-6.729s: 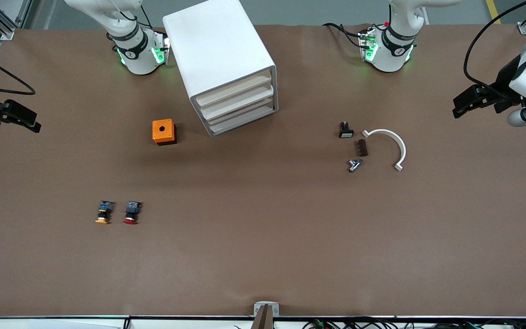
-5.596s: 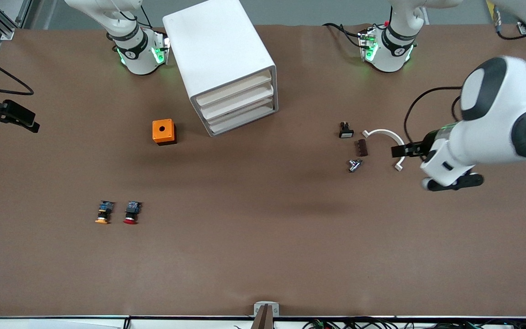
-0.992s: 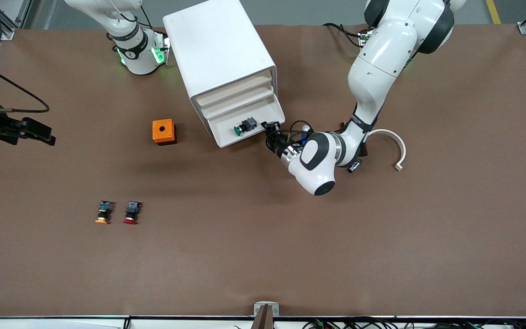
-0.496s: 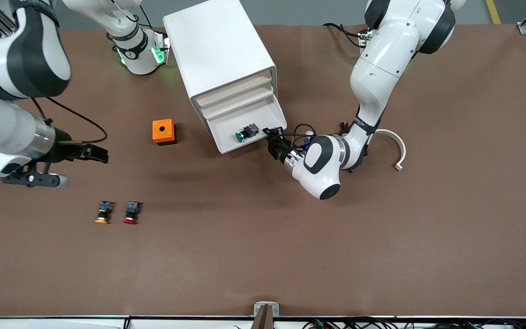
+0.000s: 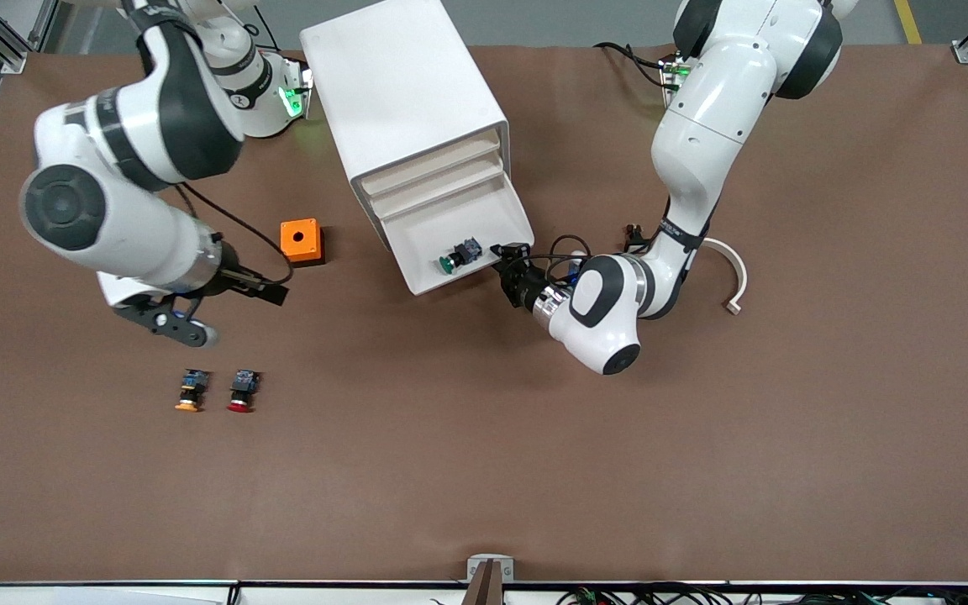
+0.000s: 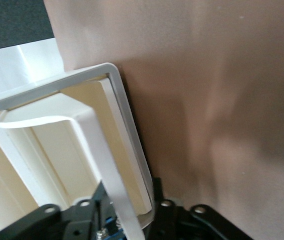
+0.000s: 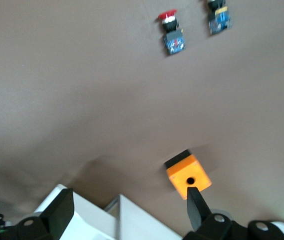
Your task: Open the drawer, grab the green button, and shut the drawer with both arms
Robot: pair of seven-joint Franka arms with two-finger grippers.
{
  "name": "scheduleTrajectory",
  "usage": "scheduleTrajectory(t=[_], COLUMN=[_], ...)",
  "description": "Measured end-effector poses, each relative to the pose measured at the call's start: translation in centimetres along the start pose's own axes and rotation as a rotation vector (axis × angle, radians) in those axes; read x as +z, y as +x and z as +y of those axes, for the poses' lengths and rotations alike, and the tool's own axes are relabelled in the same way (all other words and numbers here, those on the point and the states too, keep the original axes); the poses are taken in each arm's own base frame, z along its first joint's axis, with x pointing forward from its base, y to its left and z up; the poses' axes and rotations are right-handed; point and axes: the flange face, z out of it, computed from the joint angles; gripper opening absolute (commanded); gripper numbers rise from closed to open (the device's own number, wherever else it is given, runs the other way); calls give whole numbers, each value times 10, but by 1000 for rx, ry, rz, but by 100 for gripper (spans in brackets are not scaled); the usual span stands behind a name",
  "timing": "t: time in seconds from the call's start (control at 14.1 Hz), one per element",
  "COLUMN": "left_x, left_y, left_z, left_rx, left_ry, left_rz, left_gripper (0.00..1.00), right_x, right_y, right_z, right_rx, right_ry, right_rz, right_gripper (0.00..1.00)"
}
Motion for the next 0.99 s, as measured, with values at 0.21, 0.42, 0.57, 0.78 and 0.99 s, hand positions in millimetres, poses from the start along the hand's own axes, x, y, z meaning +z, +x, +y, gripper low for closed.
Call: scheduleTrajectory(t=[0.21,0.42,0.57,0.78,0.99], left_x=[-18,-73,-118,-181,-223], left_y=[4,13,22,47,65], left_z=[7,10,9,13,12], left_rx=[3,13,18,11,9], left_ry=[-41,-128,-182,-256,-340], left_rz=[-9,-4,-3,-22,19], left_gripper=[99,99,99,99,99], right_x=[29,64,88,124,153], right_y=[-36,-83,-117,-159,-189], right_z=[-44,-87,-111,-131,-140], right_rx=[167,295,356,396,434], right_ry=[3,37,83,139,186], right_rz=[19,51,60,12,20], right_gripper=[100,100,100,100,100])
